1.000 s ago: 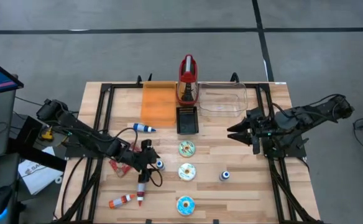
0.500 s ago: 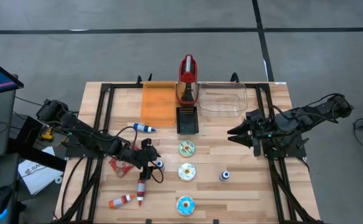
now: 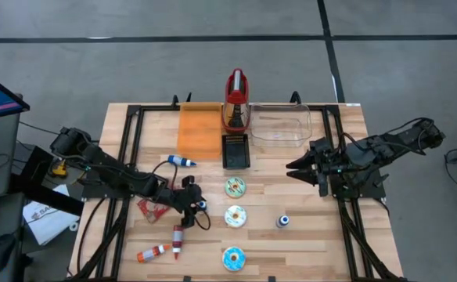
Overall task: Pick & Place Food Item
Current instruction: Put the bottom left blue food coloring bottle into the transparent bin
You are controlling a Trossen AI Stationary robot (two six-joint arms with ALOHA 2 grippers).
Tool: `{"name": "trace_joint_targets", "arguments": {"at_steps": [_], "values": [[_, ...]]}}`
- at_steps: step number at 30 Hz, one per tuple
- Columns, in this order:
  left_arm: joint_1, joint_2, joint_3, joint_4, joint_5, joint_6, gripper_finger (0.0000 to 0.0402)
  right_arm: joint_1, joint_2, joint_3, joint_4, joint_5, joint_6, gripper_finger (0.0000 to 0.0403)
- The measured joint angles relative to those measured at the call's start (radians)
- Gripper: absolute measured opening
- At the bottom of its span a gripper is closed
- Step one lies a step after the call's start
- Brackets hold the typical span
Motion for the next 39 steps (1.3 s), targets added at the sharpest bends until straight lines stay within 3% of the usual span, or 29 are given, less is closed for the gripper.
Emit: {"name": "trace_joint_targets", "arguments": {"at_steps": [9, 16, 21, 25, 32, 39], "values": [[0.13, -0.117, 0.001, 0.14, 0.002, 0.018, 0.0107, -0.007, 0.005, 0.0, -0.001, 0.045, -0.032, 0.0145], [0.271, -0.172, 0.142, 0.112, 0.119, 0.14, 0.0107, -0.089, 0.06, 0.0, 0.005, 0.005, -0.111, 0.0163], [0.325, -0.122, 0.297, -0.089, 0.213, 0.245, 0.0107, -0.171, 0.111, 0.026, 0.016, -0.112, -0.133, 0.0206], [0.341, -0.066, 0.419, -0.189, 0.23, 0.306, 0.0107, -0.205, 0.183, 0.081, 0.013, -0.193, -0.207, 0.0235], [0.342, 0.029, 0.592, -0.256, 0.235, 0.354, 0.0107, -0.258, 0.334, 0.149, 0.004, -0.295, -0.284, 0.0239], [0.329, 0.056, 0.664, -0.253, 0.203, 0.352, 0.0107, -0.26, 0.408, 0.159, 0.061, -0.301, -0.309, 0.0239]]}}
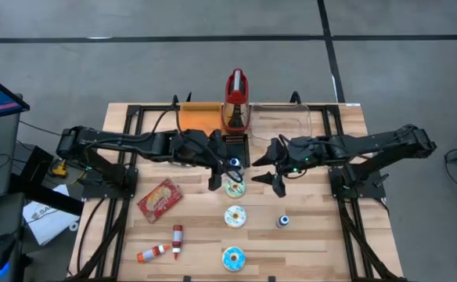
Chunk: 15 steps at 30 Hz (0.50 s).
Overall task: Pick & Place Food Item
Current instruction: Put the bottom left blue food coloring bottle into the transparent bin
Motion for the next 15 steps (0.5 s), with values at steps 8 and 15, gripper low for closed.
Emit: {"name": "trace_joint_targets", "arguments": {"at_steps": [8, 15], "values": [[-0.009, -0.002, 0.003, 0.009, -0.019, -0.012, 0.0107, -0.012, 0.061, 0.004, 0.12, 0.0, -0.008, 0.0238], [-0.013, -0.002, 0.003, 0.023, -0.019, -0.033, 0.0107, -0.029, 0.109, 0.001, 0.146, 0.001, -0.008, 0.0238]]}}
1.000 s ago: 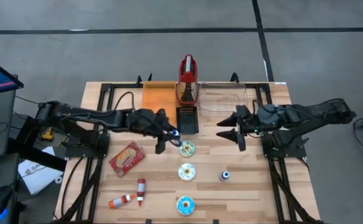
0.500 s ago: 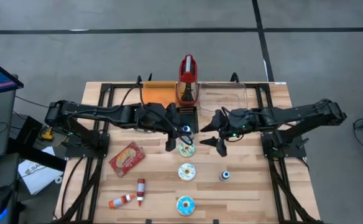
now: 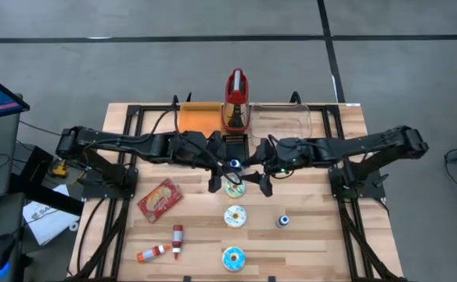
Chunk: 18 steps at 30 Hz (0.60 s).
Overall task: Pick & Place Food Item
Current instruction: Put the bottom left blue food coloring bottle into the transparent bin
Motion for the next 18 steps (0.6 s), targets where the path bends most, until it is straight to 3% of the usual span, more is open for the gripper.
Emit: {"name": "trace_joint_targets", "arguments": {"at_steps": [11, 18], "values": [[-0.017, 0.0, 0.0, 0.019, -0.027, -0.004, 0.0107, -0.041, 0.023, 0.0, 0.071, 0.0, -0.015, 0.0235], [-0.019, 0.0, 0.0, 0.02, -0.028, -0.007, 0.0107, -0.036, 0.023, 0.0, 0.07, -0.003, -0.015, 0.0199]]}}
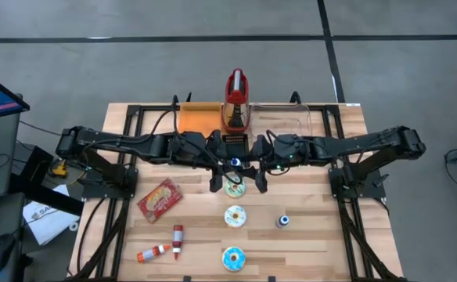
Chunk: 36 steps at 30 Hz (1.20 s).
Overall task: Pick & Place Food Item
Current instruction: Put the bottom left blue food coloring bottle into the transparent bin
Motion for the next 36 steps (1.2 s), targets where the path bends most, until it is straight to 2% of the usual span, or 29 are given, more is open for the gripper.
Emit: {"name": "trace_joint_targets", "arguments": {"at_steps": [8, 14, 16, 23, 27, 32, 36], "values": [[0.0, 0.0, -0.002, 0.028, 0.002, -0.023, 0.0107, 0.0, -0.002, 0.001, 0.0, -0.007, -0.002, 0.015], [0.0, 0.0, -0.002, 0.039, 0.002, -0.024, 0.0109, 0.001, -0.003, 0.001, 0.001, -0.007, -0.001, 0.0143], [0.0, 0.0, -0.003, 0.051, 0.006, -0.023, 0.0125, 0.001, -0.003, 0.001, 0.003, -0.008, 0.001, 0.0143], [-0.001, -0.045, 0.0, 0.234, 0.008, -0.021, 0.022, -0.004, 0.001, 0.0, -0.006, 0.007, 0.008, 0.0139], [0.0, -0.096, 0.001, 0.267, -0.038, 0.002, 0.0243, -0.012, -0.004, 0.0, -0.035, 0.005, 0.024, 0.0139], [-0.001, -0.186, 0.0, 0.136, -0.117, 0.03, 0.0241, -0.048, -0.055, 0.0, -0.177, 0.026, 0.06, 0.0139], [-0.001, -0.277, 0.001, -0.043, -0.142, 0.016, 0.0229, -0.077, -0.107, 0.0, -0.331, 0.104, 0.055, 0.0139]]}}
